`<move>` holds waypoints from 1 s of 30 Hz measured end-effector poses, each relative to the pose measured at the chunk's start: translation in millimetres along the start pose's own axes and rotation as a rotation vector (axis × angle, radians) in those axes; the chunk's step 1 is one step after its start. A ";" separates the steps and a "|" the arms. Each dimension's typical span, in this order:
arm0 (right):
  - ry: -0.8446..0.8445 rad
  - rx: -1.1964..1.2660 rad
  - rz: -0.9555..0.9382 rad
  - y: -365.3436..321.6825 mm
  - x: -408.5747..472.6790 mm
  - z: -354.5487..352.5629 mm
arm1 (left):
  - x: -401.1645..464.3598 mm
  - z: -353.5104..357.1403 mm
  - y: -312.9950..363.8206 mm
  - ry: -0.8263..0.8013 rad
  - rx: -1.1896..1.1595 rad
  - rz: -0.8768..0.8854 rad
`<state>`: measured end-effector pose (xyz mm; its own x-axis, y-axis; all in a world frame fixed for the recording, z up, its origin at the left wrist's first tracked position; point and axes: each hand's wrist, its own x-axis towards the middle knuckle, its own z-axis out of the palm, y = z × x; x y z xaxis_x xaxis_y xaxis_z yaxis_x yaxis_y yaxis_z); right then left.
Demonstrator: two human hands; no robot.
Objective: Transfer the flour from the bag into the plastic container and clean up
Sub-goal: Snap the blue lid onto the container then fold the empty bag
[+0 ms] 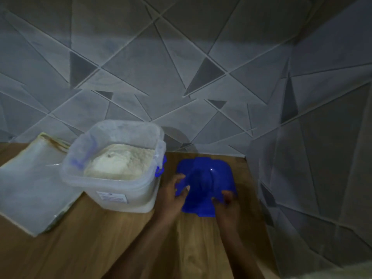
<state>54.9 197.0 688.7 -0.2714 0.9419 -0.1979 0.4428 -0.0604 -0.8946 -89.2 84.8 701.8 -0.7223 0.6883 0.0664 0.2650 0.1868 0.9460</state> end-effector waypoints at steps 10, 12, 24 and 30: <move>0.021 -0.135 0.281 60.8 45.9 40.5 | 34.1 28.6 -78.9 -0.204 0.283 -0.220; 0.025 -0.179 0.267 59.7 51.0 38.8 | 20.4 34.9 -83.6 -0.217 0.363 -0.187; 0.158 -0.217 0.169 66.1 86.6 12.0 | 50.5 55.1 -60.0 -0.001 0.611 -0.191; 0.124 -0.050 0.240 75.2 50.3 15.4 | 117.7 71.0 -77.3 -0.190 0.469 -0.279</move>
<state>61.3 234.8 605.3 -0.0484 0.9361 -0.3483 0.5243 -0.2730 -0.8066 -149.3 201.1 614.0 -0.6897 0.6740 -0.2647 0.3671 0.6406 0.6744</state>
